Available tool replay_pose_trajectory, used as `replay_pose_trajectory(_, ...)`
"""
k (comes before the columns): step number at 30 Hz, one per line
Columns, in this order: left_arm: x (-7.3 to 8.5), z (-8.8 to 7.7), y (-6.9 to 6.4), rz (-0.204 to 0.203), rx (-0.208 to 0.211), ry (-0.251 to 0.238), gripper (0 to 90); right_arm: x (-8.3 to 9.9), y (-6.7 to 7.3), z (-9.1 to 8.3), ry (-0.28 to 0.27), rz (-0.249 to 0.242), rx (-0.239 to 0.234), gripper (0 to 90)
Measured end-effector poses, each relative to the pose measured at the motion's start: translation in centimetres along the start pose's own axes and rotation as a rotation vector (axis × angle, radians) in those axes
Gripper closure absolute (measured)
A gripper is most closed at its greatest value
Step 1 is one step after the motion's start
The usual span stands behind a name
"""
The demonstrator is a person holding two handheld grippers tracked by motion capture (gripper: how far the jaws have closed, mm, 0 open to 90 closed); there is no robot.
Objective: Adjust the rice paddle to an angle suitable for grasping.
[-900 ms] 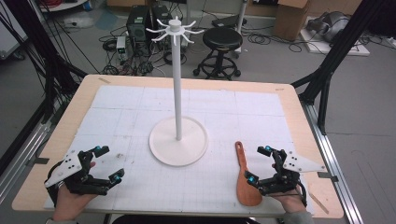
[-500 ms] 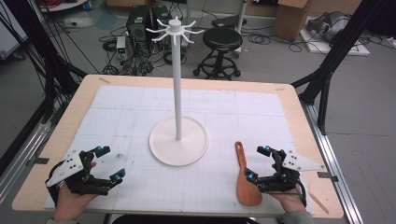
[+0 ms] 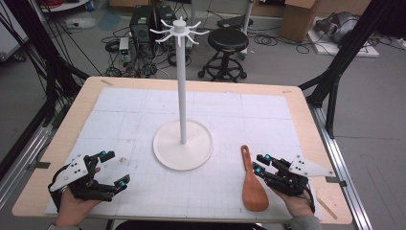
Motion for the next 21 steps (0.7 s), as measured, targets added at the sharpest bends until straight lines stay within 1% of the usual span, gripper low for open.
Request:
replay_pose_trajectory(1, 0.0, 0.0, 0.0, 0.0, 0.0, 0.001, 1.7, 0.0, -0.1, 0.0, 0.004, -0.005, 0.005, 78.3)
replay_pose_trajectory(2, 0.0, 0.0, 0.0, 0.001, -0.001, 0.001, 1.7, 0.1, -0.1, -0.1, 0.007, -0.02, 0.02, 83.3)
replay_pose_trajectory(3, 0.0, 0.0, -0.1, -0.002, -0.002, 0.001, 1.8, 0.1, -0.2, -0.1, 0.009, -0.024, 0.026, 85.9)
replay_pose_trajectory(5, -0.1, 0.0, -0.1, 0.004, 0.001, -0.002, 1.8, 0.0, -0.3, -0.2, 0.0, -0.018, 0.022, 89.3)
replay_pose_trajectory(8, -0.1, 0.0, -0.2, -0.002, 0.004, -0.002, 1.8, 0.1, -0.4, -0.2, 0.005, -0.011, 0.012, 89.3)
replay_pose_trajectory(11, 0.0, 0.1, -0.2, -0.002, 0.002, 0.001, 1.8, 0.2, -0.5, -0.3, 0.01, -0.014, 0.025, 89.3)
replay_pose_trajectory(12, 0.0, 0.1, -0.2, 0.0, 0.004, 0.002, 1.8, 0.2, -0.7, -0.3, 0.001, -0.025, 0.025, 89.3)
replay_pose_trajectory(13, 0.0, 0.1, -0.2, 0.0, 0.004, 0.003, 1.8, 0.3, -0.7, -0.3, 0.006, -0.016, 0.022, 89.3)
replay_pose_trajectory(16, 0.0, 0.1, -0.2, -0.002, 0.005, 0.004, 1.8, 0.8, -1.2, -0.4, 0.036, -0.017, 0.037, 89.3)
replay_pose_trajectory(17, 0.0, 0.1, -0.2, 0.0, 0.006, 0.009, 1.8, 0.8, -1.2, -0.4, 0.036, -0.017, 0.037, 89.3)
replay_pose_trajectory(18, 0.1, 0.2, -0.2, 0.0, 0.006, 0.012, 1.8, 1.2, -1.8, -0.4, 0.071, -0.016, 0.058, 89.3)
replay_pose_trajectory(19, 0.1, 0.2, -0.2, 0.0, 0.006, 0.012, 1.8, 1.2, -1.8, -0.4, 0.071, -0.016, 0.058, 89.3)
replay_pose_trajectory(20, 0.1, 0.2, -0.2, 0.0, 0.005, 0.013, 1.8, 1.7, -2.3, -0.4, 0.1, -0.003, 0.076, 89.3)
replay_pose_trajectory(21, 0.2, 0.3, -0.2, 0.002, 0.007, 0.014, 1.8, 1.8, -2.5, -0.4, 0.11, 0.005, 0.08, 89.3)
Point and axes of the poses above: each handheld gripper's, and its own axes: z roughly forward along the jaws, x roughly out of its underside, y roughly to its left, the point moved 4 cm from there along z, roughly forward along the jaws, and after that the axes turned 11 degrees about -y, right-handed, at the moved point
